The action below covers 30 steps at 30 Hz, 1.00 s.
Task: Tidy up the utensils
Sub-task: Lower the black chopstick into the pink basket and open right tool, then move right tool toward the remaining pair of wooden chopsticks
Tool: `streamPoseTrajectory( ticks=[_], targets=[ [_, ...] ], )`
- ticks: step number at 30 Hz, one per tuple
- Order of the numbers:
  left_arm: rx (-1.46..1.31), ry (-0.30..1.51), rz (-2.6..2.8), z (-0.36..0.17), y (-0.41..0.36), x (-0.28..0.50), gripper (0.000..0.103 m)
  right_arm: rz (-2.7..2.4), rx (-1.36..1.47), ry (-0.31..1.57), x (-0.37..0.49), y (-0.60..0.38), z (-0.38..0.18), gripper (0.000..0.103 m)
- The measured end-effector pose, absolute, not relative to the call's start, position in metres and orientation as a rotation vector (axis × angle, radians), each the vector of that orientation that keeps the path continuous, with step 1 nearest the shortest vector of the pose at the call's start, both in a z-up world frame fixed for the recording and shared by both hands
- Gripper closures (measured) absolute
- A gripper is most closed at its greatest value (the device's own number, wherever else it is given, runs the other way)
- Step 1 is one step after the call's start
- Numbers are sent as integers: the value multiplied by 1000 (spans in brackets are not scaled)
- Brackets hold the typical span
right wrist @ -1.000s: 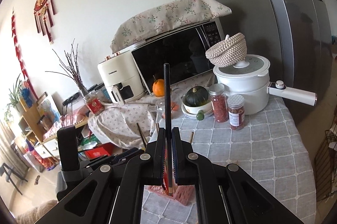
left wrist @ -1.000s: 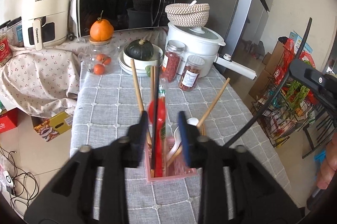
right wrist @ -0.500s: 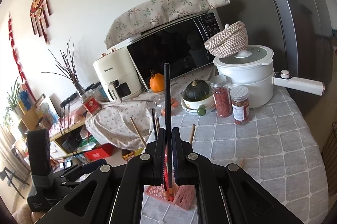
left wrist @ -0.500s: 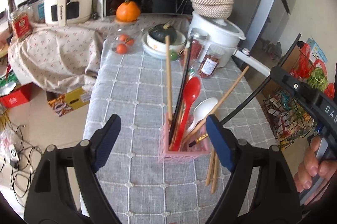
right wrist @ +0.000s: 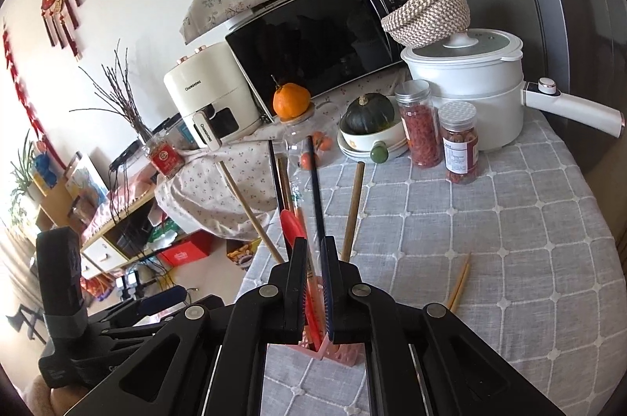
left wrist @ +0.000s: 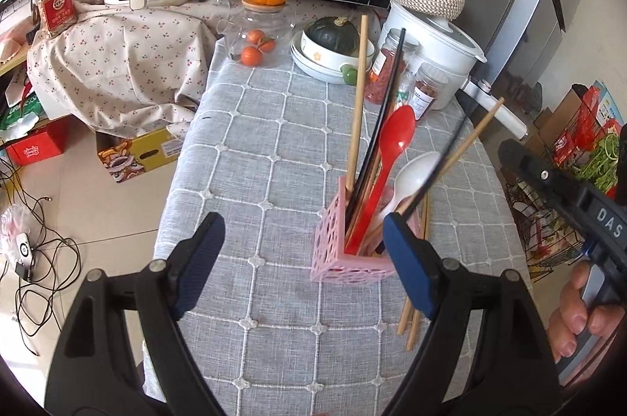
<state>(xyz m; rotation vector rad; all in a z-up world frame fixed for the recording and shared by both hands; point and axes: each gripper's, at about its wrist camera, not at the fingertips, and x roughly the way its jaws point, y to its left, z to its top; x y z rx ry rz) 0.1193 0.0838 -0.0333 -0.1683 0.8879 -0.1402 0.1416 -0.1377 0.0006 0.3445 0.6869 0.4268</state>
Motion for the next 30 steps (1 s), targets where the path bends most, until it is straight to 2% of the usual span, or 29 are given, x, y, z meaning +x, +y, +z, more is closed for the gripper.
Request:
streamPoseTrajectory(
  ticks=[4,6,10,14,23,30],
  targets=[
    [-156,887,-150,-38,82,118,20,454,366,674,136,-142,7,77],
    [-156,886,-150,-39,82,117,20,463,366,661,131,-146,11,58],
    [-163,878,-139,-43,84,113,20,452,350,623,121,-158,20,45],
    [-150,890,-143,-51,83,111,20,385,321,612,117,-173,18,26],
    [-114,897,-190,-60,77,111,20,179,240,768,136,-201,-39,23],
    [-96,946,-165,-68,75,114,20,60,171,1002,166,-197,-101,23]
  ],
)
